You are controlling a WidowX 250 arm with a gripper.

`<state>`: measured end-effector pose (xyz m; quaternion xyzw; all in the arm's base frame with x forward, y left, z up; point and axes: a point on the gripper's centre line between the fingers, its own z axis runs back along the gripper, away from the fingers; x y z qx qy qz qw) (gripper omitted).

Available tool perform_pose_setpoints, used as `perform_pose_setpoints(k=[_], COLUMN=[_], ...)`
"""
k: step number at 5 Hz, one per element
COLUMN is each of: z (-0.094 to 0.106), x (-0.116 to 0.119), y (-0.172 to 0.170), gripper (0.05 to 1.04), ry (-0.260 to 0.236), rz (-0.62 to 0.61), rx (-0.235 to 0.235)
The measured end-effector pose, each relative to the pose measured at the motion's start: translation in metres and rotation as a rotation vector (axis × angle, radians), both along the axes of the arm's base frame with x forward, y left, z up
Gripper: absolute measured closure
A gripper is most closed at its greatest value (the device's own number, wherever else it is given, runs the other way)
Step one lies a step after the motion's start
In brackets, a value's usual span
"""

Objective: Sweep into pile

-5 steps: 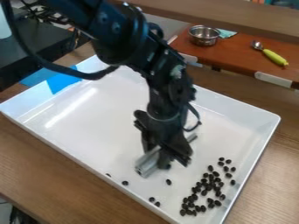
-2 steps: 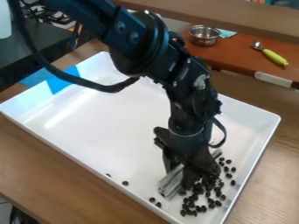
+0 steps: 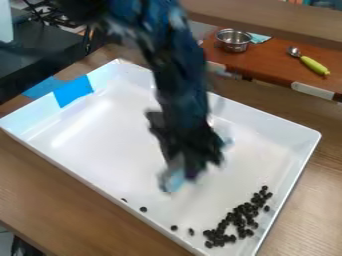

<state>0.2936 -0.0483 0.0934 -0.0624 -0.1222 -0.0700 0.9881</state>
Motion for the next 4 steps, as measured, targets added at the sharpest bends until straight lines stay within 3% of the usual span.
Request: perform_pose_setpoints(k=[1, 2, 3, 4], z=[0.020, 0.025, 0.003, -0.009], x=[0.007, 0.015, 0.021, 0.036], y=[0.038, 0.079, 0.112, 0.137], gripper=[0.697, 0.697, 0.697, 0.697], ry=[-0.030, -0.053, -0.026, -0.036], rz=[0.048, 0.099, 0.121, 0.121], rx=[-0.017, 0.044, 0.146, 0.242])
